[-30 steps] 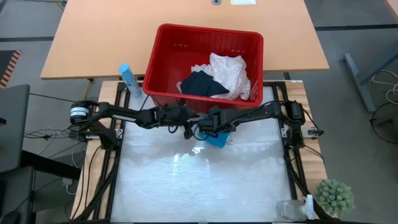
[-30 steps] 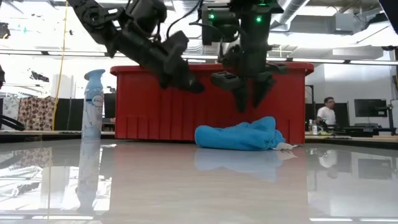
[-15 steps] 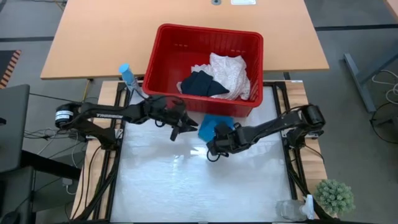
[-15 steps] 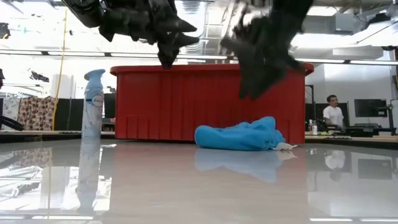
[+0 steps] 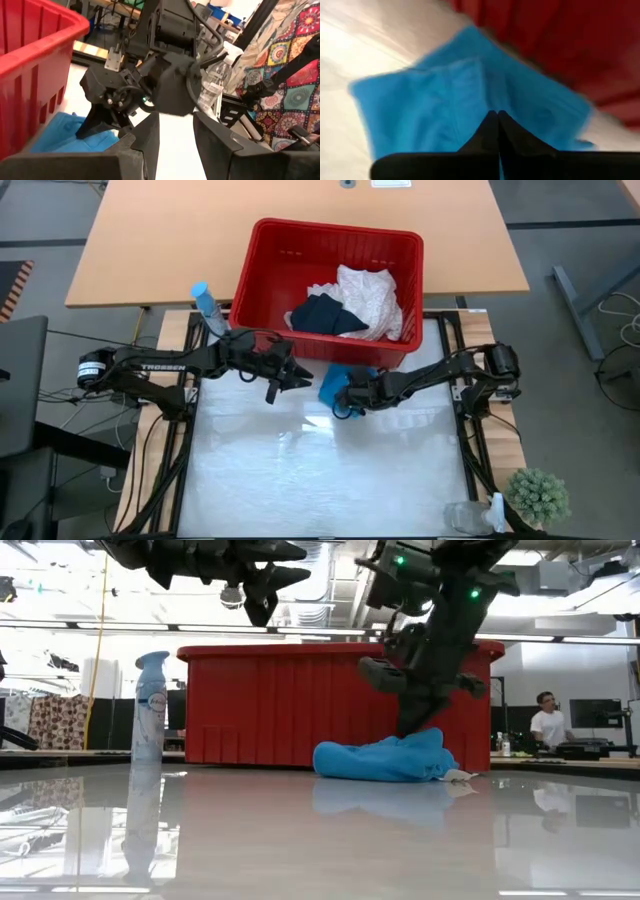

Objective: Fold laundry
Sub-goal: Fold the blue shorts

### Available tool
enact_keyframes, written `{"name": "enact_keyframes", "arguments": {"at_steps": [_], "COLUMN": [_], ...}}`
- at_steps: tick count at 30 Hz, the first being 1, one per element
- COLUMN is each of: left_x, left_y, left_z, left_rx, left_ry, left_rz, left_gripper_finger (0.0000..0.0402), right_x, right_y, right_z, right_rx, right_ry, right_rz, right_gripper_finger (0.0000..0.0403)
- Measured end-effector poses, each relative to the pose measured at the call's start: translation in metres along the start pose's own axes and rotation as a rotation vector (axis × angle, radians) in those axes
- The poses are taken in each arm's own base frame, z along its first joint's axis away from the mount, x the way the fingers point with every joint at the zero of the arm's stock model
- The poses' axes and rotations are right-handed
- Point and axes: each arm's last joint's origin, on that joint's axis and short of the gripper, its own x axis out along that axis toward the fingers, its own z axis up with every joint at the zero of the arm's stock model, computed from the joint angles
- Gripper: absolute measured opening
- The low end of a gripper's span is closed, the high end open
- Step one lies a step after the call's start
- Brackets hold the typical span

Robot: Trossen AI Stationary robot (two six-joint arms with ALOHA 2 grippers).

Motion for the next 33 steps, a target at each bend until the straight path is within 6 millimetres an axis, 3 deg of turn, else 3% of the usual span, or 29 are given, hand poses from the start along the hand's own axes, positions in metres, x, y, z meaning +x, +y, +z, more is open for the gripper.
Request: {"name": "enact_keyframes", "arguments": {"at_steps": [9,17,27,33], "left_x": [0.0,0.0,0.0,0.0], "left_y": [0.001,0.002,0.004,0.004], "left_z": [-0.002,-0.003,-0.007,-0.007], "left_rx": [-0.024,-0.028,-0.039,-0.027], "left_ry": [0.019,0.017,0.048,0.048], "left_rz": [0.015,0.044,0.079,0.081], "left_gripper_finger": [0.0107,0.0107,0.0107,0.0107], "right_x": [0.02,0.034,0.0,-0.022], "right_y": [-0.017,-0.03,-0.034,-0.023], "right_z": [0.005,0.009,0.032,0.022], "right_rx": [-0.001,0.028,0.051,0.016], "right_ry": [0.025,0.035,-0.048,-0.009], "right_rz": [-0.023,-0.034,0.094,0.214], "right_gripper_finger": [0.0039,0.0023,0.0032,0.0015]}}
